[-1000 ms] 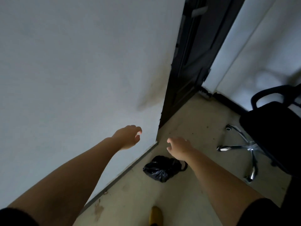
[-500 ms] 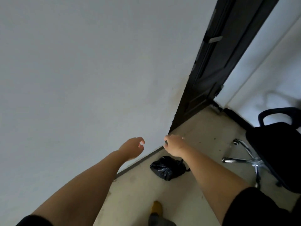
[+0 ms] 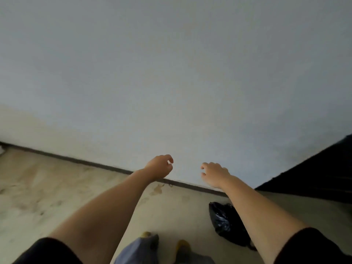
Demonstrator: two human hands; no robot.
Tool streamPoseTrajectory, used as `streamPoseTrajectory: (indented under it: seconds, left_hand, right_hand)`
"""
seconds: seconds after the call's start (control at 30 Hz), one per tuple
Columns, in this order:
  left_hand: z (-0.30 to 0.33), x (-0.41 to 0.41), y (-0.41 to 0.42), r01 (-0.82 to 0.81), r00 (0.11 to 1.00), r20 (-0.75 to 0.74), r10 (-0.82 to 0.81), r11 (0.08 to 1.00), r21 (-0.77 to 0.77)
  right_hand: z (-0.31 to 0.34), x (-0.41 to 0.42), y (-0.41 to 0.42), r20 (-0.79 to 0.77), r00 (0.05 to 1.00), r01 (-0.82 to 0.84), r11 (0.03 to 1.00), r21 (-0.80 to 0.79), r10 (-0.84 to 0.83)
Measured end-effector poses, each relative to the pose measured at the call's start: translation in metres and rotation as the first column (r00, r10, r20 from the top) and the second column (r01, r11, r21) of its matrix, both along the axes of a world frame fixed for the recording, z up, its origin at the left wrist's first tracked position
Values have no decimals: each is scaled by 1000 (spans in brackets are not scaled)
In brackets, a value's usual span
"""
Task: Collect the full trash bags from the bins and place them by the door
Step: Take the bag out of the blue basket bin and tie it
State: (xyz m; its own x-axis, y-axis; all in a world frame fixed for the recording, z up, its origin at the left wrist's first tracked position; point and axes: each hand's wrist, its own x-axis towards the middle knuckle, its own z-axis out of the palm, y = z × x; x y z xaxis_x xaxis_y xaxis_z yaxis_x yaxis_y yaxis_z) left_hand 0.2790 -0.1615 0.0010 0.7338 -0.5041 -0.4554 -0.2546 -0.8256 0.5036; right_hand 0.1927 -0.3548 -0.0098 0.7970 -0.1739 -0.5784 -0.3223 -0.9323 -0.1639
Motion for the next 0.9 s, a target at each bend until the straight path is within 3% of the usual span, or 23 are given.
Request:
streamPoseTrajectory:
  seconds: [0.2,0.43,0.6,0.9]
  left_hand:
    - [-5,-52,89,-344,939,-5,344,939,6]
    - [-9,-139,215,-672,739,-33,673,739,41]
    - [-13,-201,298,-789,611,-34,791,612,47]
    - [-19,-304,454,-889,453,-24,891,454,67]
  right_hand:
    - [-4,25,75,-15,947,-320,947,11,320]
    - [1,20,209,-26,777,-628,777,37,629]
    - [10,-7,312,-9,645,-764,645,9,764]
    - [-1,-85,496,-4,493,-869,493,42,870]
